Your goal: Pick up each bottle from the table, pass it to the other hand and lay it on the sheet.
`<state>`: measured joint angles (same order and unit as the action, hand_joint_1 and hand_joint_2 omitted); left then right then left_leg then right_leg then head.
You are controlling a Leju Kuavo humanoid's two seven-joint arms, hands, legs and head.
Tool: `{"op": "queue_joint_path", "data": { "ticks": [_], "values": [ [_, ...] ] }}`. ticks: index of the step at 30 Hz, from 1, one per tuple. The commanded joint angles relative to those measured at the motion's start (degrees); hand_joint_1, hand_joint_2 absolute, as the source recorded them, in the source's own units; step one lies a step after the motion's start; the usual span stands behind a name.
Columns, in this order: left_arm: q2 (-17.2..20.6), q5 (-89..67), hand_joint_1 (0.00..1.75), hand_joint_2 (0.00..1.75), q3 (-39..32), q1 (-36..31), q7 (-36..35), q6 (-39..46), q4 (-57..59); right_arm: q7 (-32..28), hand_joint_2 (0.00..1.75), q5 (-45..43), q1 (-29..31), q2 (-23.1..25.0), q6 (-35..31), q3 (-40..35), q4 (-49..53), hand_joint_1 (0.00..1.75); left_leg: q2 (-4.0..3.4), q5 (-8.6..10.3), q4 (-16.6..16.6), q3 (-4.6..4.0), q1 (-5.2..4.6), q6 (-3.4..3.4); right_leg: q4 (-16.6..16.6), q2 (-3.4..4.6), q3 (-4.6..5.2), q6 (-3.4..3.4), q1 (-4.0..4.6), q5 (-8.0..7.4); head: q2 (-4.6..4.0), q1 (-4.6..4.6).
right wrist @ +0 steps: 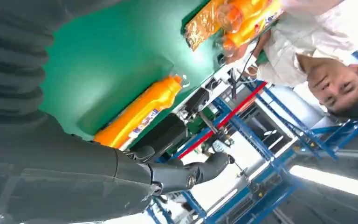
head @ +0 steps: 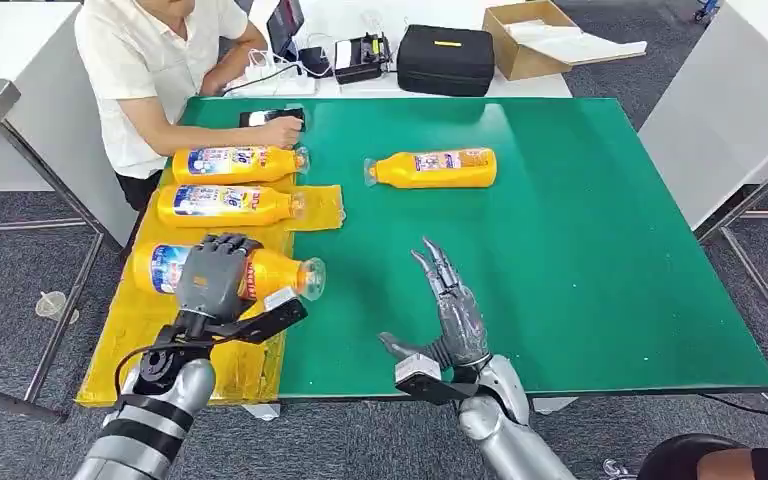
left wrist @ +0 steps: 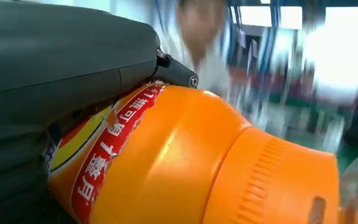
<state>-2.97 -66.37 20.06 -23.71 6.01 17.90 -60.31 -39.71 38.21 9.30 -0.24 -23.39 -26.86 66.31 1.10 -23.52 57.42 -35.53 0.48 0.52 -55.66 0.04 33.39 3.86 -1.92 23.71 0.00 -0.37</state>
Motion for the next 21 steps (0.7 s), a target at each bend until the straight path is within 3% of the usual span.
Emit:
{"op": "queue_joint_path", "data": {
  "ticks": [1, 7, 8, 9, 10, 11, 12, 21],
  "values": [
    [-0.03, -1.95, 1.75, 1.75, 7.78, -11.34, -1.14, -8.33, 24.75, -0.29, 1.75, -2.62, 1.39, 0.67, 4.78, 2.44, -1.52, 0.0, -0.02, -0.05, 0.01, 0.21, 0.05, -0.01, 0.03, -0.09, -0.25, -0.23, 0.1, 0.05, 0.0, 0.0],
    [-1.31, 0.27, 1.75, 1.75, 6.92, -12.82, -0.23, -8.51, 27.47, -0.29, 1.75, -5.02, 1.96, 0.13, 4.45, 0.52, -2.04, 0.0, -0.05, -0.04, 0.03, 0.1, 0.03, -0.01, 0.0, -0.06, -0.12, -0.15, 0.06, 0.04, 0.0, -0.02],
    [-1.38, 0.53, 1.66, 1.75, 6.86, -12.9, -0.11, -8.73, 27.54, -0.29, 1.75, -5.18, 1.99, 0.1, 4.42, 0.4, -2.05, 0.0, -0.05, -0.11, 0.08, 0.21, 0.08, -0.01, 0.0, -0.09, -0.26, -0.23, 0.13, 0.1, 0.0, -0.02],
    [-1.68, 1.25, 1.47, 1.75, 6.65, -13.33, 0.02, -9.46, 27.83, -0.29, 1.75, -5.58, 2.02, 0.1, 4.35, 0.16, -2.17, 0.0, -0.04, -0.07, 0.06, 0.13, 0.05, -0.01, -0.01, -0.07, -0.17, -0.17, 0.09, 0.06, 0.0, -0.02],
    [-2.05, 2.06, 1.47, 1.75, 6.13, -13.57, 0.0, -9.91, 27.96, -0.29, 1.75, -5.98, 1.97, 0.19, 4.58, 0.13, -2.33, 0.0, -0.1, -0.11, 0.11, 0.17, 0.09, 0.0, -0.02, -0.03, -0.22, -0.23, 0.14, 0.08, 0.0, 0.0],
    [-2.41, 3.34, 0.63, 1.75, 5.49, -13.74, 0.18, -10.65, 28.0, -0.29, 1.75, -6.32, 1.94, 0.1, 4.37, -0.09, -2.41, 0.0, -0.06, -0.07, 0.08, 0.1, 0.06, 0.0, -0.02, -0.06, -0.15, -0.18, 0.1, 0.05, 0.0, -0.02],
    [-2.79, 4.83, 0.05, 1.75, 4.86, -13.82, 0.67, -11.67, 27.95, -0.29, 1.75, -6.5, 2.0, 0.01, 4.27, -0.33, -2.64, 0.0, -0.1, -0.1, 0.11, 0.14, 0.09, 0.0, -0.02, -0.03, -0.2, -0.23, 0.14, 0.07, 0.0, -0.02],
    [-2.74, 9.83, 0.0, 1.75, 4.67, -14.65, 4.22, -18.64, 28.05, -0.29, 1.75, -8.63, 2.51, -0.61, 4.62, -1.41, -2.89, 0.0, -0.1, -0.05, 0.03, 0.07, 0.05, -0.02, 0.01, 0.02, -0.11, -0.16, 0.08, 0.02, 0.0, -0.02]
  ]
}}
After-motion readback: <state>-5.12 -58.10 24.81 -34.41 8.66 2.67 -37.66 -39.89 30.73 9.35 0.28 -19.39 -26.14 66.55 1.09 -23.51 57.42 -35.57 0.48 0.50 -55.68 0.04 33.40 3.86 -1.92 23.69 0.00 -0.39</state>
